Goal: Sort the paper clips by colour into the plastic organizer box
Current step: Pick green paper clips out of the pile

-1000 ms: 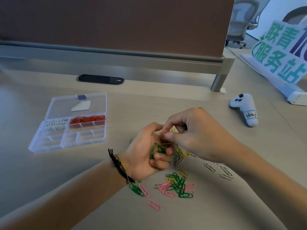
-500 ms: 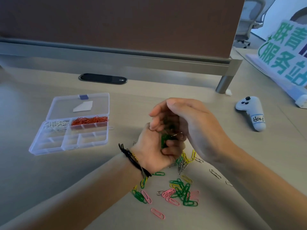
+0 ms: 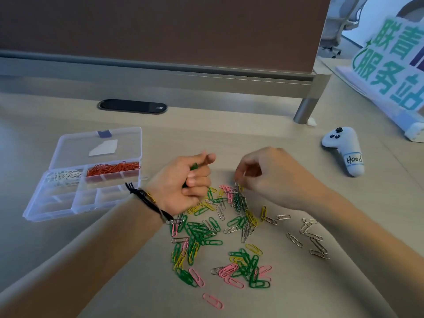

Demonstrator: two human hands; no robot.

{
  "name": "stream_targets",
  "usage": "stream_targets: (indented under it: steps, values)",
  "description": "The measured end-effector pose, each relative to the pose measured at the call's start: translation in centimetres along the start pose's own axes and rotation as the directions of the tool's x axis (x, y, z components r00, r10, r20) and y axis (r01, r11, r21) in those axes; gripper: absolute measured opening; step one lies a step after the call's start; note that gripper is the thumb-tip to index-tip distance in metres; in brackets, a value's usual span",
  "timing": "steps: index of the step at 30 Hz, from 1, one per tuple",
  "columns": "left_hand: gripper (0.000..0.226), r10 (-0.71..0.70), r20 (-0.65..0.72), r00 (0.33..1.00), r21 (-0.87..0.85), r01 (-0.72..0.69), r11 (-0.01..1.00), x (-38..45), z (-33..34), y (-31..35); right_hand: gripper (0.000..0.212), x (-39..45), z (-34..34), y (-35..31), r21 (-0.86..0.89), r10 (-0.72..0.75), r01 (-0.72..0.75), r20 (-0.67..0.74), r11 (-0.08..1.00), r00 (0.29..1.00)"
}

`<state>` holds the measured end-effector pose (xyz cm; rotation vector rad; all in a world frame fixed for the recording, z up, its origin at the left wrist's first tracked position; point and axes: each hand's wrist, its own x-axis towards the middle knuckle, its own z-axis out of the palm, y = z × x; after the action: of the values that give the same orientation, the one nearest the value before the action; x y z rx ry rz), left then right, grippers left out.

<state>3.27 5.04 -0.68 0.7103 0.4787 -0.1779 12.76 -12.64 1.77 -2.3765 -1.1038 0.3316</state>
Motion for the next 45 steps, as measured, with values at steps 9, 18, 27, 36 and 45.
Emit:
stream_targets:
  steps: [9, 18, 27, 36, 45]
  values:
    - [0.044, 0.192, -0.042, 0.980, 0.556, -0.137, 0.820, 0.3, -1.9, 1.6, 0.015, 0.9, 1.9, -0.6, -0.103, -0.084, 0.090, 0.056, 0.991, 0.995]
    - [0.008, 0.370, 0.442, 0.817, 0.878, -0.310, -0.364, -0.7, -3.0, 0.6, 0.016, 1.2, 2.6, -1.1, -0.302, -0.187, 0.222, 0.139, 0.927, 0.972]
    - [0.024, 0.367, 0.566, 0.738, 0.746, -0.270, -0.609, -0.3, -3.5, 0.6, 0.018, 1.3, 2.5, -2.0, -0.587, -0.425, 0.470, 0.224, 0.659, 0.877]
    - [0.017, 0.500, 0.359, 0.788, 0.933, -0.296, -0.202, -0.2, -3.5, 1.2, 0.008, 1.5, 1.8, -1.4, -0.320, -0.354, 0.362, 0.083, 0.876, 0.931]
    - [0.025, 0.352, 0.120, 0.928, 0.877, -0.265, 0.400, -0.6, -3.4, 2.4, 0.032, 1.3, 1.8, -0.9, 0.541, -0.095, 0.008, 0.133, 0.841, 0.987]
